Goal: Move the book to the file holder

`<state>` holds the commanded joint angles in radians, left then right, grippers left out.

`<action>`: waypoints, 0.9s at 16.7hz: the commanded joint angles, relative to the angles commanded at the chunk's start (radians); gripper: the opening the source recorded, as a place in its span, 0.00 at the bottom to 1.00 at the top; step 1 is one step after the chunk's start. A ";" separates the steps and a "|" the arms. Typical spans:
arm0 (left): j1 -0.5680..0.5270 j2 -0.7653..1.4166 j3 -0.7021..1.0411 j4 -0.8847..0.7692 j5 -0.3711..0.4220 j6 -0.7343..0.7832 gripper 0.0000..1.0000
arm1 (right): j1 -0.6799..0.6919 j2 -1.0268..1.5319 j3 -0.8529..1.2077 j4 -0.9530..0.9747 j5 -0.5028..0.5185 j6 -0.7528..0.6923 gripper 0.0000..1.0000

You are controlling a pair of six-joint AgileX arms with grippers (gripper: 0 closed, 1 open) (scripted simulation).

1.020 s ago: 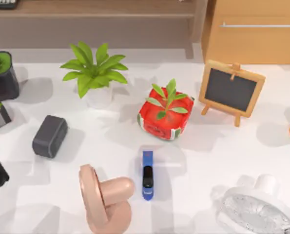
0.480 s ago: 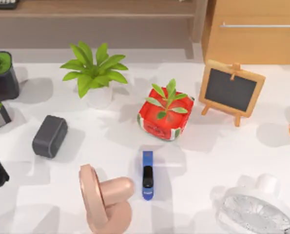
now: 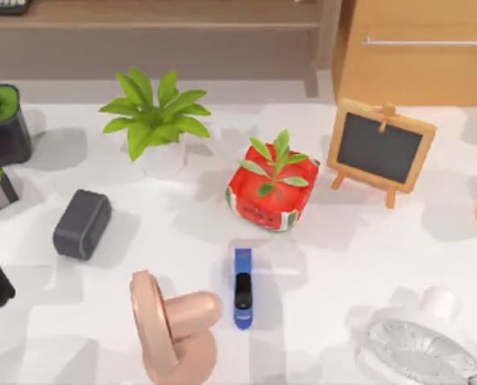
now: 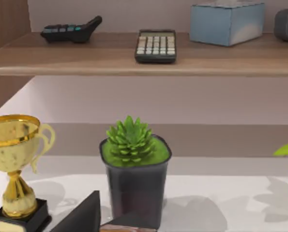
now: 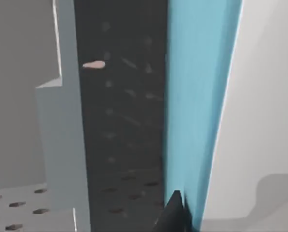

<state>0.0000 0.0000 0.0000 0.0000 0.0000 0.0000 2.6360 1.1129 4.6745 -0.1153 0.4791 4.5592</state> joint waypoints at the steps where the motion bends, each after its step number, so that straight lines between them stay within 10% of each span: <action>1: 0.000 0.000 0.000 0.000 0.000 0.000 1.00 | 0.000 0.000 0.000 0.000 0.000 0.000 0.00; 15: 0.000 0.000 0.000 0.000 0.000 0.000 1.00 | 0.038 -0.092 -0.124 0.026 -0.035 0.013 0.00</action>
<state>0.0000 0.0000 0.0000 0.0000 0.0000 0.0000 2.6742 1.0212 4.5503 -0.0889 0.4441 4.5721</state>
